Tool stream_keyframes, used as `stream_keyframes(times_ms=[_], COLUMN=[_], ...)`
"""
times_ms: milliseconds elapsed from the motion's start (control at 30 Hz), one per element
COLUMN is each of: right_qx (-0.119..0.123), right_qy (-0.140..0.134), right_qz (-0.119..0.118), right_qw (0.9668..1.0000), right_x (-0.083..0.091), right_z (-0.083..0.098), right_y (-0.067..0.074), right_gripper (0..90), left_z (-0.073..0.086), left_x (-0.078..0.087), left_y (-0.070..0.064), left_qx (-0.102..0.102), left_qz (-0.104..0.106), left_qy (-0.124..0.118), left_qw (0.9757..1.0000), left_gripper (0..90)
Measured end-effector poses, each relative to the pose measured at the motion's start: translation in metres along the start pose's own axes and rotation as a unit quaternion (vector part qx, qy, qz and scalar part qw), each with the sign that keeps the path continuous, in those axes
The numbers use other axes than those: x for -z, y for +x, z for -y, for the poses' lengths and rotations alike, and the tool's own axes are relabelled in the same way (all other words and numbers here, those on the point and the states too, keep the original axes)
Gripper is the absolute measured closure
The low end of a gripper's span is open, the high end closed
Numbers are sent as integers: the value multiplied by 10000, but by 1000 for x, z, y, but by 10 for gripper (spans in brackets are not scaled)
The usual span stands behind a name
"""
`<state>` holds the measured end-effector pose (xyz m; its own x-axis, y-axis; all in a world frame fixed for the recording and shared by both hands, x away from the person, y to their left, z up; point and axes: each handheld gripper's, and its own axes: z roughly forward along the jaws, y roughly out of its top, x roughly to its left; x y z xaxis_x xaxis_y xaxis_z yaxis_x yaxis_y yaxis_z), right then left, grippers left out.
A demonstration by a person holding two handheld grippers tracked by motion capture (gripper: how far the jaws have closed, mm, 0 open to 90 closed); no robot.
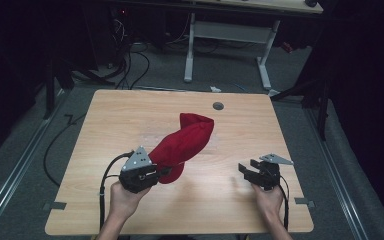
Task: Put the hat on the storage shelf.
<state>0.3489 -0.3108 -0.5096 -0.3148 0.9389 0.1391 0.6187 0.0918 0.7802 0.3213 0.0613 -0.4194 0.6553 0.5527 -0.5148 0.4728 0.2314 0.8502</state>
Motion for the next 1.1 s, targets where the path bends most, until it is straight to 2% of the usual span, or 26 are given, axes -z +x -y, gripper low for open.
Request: stream_keyframes(times_ms=[233, 400, 567, 667, 767, 967, 1100], right_qx=[180, 337, 341, 448, 487, 636, 642], right_qy=[114, 243, 304, 388, 474, 459, 456], right_qz=[188, 314, 330, 376, 388, 481, 483], right_qw=[9996, 9986, 9984, 9975, 9969, 9958, 9957], right_x=[-7, -15, -21, -25, -28, -30, -30], right_z=[1, 3, 3, 4, 5, 6, 6], right_y=[-1, 2, 5, 7, 8, 10, 10], right_gripper=[399, 399, 403, 403, 397, 393, 393], left_z=[-12, -18, -20, -23, -25, -33, -39], left_x=[2, 3, 3, 3, 4, 5, 5], left_y=[11, 20, 27, 31, 35, 44, 48], left_qx=[121, 224, 224, 265, 298, 419, 360], left_qz=[-134, -211, -337, -391, -442, -574, -632], left_qy=[-320, -457, -520, -579, -649, -885, -961], left_qw=[9993, 9985, 9978, 9972, 9965, 9935, 9927], left_gripper=[850, 850, 850, 849, 849, 849, 849])
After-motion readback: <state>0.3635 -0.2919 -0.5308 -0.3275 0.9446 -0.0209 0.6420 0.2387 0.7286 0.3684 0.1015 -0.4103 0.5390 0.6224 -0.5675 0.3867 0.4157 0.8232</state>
